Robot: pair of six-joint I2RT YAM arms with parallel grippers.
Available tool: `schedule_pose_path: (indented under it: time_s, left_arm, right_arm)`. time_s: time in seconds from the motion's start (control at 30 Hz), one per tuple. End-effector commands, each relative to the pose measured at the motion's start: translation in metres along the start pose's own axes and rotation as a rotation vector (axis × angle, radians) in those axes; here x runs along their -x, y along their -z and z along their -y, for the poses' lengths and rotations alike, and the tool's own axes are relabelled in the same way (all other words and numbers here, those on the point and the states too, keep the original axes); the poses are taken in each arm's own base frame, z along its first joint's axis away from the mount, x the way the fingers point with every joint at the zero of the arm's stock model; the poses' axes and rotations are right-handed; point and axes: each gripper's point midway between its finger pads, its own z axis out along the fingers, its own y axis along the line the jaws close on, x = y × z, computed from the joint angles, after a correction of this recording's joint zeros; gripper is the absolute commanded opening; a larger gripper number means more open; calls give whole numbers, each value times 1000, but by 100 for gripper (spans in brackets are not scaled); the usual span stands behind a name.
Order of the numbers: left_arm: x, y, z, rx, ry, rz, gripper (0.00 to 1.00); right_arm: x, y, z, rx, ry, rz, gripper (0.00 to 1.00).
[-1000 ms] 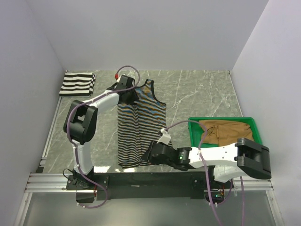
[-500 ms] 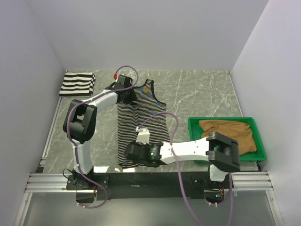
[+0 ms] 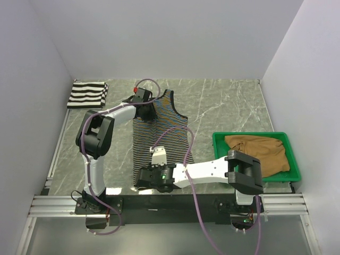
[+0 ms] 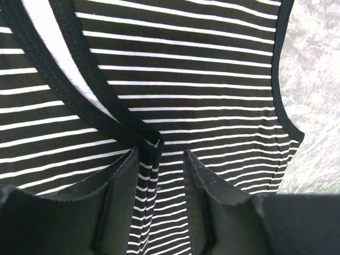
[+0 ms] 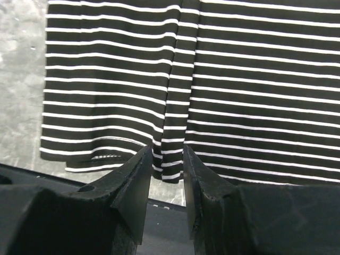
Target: Fold and stack the tank tops
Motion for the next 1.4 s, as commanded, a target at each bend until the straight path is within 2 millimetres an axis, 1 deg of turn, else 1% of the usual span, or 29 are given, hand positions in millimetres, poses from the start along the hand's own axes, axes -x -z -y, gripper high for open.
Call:
schedule_pose_path:
  time_s: [0.0,0.17,0.2,0.27,0.33,0.37,0.47,0.53,0.57,0.6,0.77,0.87,1.03,1.1,1.13,1.17,1.3,1.37]
  left_arm:
    - [8,-1,17,-51,-30,14,43]
    - [6,-4,16,-33,-41,17,44]
    - [5,-4,15,-29,-44,15,43]
    - [5,-5,12,-13,-42,18,43]
    - [3,-7,11,-4,-40,14,42]
    - [1,-8,10,-1,-36,8,41]
    - [0,-7,12,-4,-34,8,40]
    - [-1,-7,15,-8,-37,8,38]
    - [-2,-7,15,-7,-36,7,37]
    - [-3,-7,15,-4,-37,2,36]
    - [0,-5,17,-8,-43,4,31]
    - [4,-4,15,12,-50,26,28]
    - [6,0,13,38,-78,44,29]
    - [4,1,15,54,-100,47,30]
    - [4,0,15,62,-109,49,32]
    - [2,0,10,89,-120,46,34]
    - [0,0,14,97,-142,53,38]
    - [0,1,17,80,-145,54,38]
  right_arm:
    - [7,-1,-5,-14,0,33,38]
    - [4,-4,-12,37,-17,24,37]
    - [1,-6,-8,34,-15,18,35]
    - [3,-5,-8,48,-38,21,28]
    - [3,-4,-5,56,-45,23,27]
    - [4,-4,-7,71,-56,24,21]
    - [3,-2,-7,90,-63,20,14]
    - [4,-1,-8,102,-75,22,13]
    - [4,-1,-8,106,-78,22,9]
    - [4,-1,-7,109,-84,20,8]
    - [7,2,-10,143,-110,23,1]
    - [7,2,-8,152,-126,22,0]
    - [5,1,-7,172,-156,10,0]
    - [3,0,-5,171,-163,7,0]
    - [2,-1,-5,170,-166,5,0]
    - [2,-1,-4,171,-171,6,0]
    - [2,-1,-2,181,-193,4,0]
    - [2,-1,-1,185,-200,2,0]
